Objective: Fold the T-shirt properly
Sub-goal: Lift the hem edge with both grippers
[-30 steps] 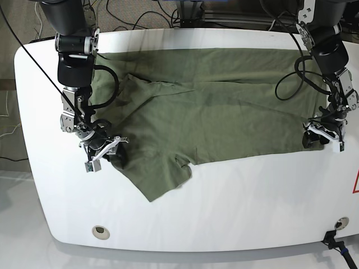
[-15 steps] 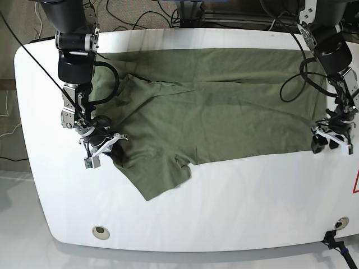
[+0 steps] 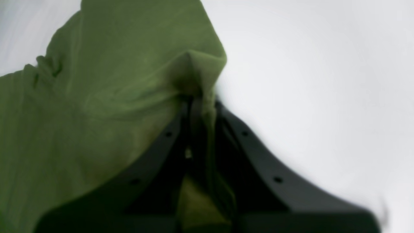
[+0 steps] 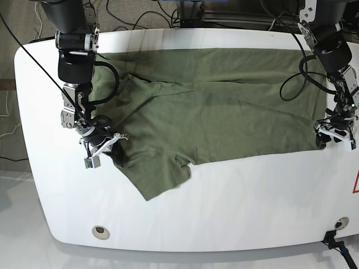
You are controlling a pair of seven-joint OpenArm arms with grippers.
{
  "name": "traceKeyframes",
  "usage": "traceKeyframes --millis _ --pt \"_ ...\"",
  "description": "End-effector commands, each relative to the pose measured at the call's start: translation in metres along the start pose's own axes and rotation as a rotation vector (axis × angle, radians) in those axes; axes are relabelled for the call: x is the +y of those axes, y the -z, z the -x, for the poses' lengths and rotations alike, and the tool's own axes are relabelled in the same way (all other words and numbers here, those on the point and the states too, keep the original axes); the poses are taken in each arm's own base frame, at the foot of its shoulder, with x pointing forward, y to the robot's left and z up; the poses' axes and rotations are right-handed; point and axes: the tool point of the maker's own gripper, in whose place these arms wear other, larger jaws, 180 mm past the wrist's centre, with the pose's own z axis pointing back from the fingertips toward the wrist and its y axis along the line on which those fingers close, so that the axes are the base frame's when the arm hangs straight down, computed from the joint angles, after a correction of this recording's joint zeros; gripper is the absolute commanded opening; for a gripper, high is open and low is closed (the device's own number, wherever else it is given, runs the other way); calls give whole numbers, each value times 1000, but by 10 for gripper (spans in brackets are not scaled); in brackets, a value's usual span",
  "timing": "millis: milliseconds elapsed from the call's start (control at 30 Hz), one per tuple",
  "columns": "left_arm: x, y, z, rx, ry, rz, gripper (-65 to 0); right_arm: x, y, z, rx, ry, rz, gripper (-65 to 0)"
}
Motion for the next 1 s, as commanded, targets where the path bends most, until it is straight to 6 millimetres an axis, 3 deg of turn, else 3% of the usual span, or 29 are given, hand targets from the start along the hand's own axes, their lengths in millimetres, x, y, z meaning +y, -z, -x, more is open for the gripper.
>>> traceKeyframes --millis 0,367,767,833,967 --pt "3 -2 -29 -73 9 1 -241 -3 -2 -1 18 -19 5 -650" --pt "-25 9 1 -28 -57 50 -241 -4 -3 5 26 -15 5 -650" --pt "-57 10 5 -44 -78 168 -243 -4 -3 5 27 -17 6 -650" --pt "-58 10 5 -45 -76 175 -267 -4 -4 5 27 -18 7 -650" --pt "-59 10 3 -49 -76 179 -386 -4 -4 4 26 -18 7 -650"
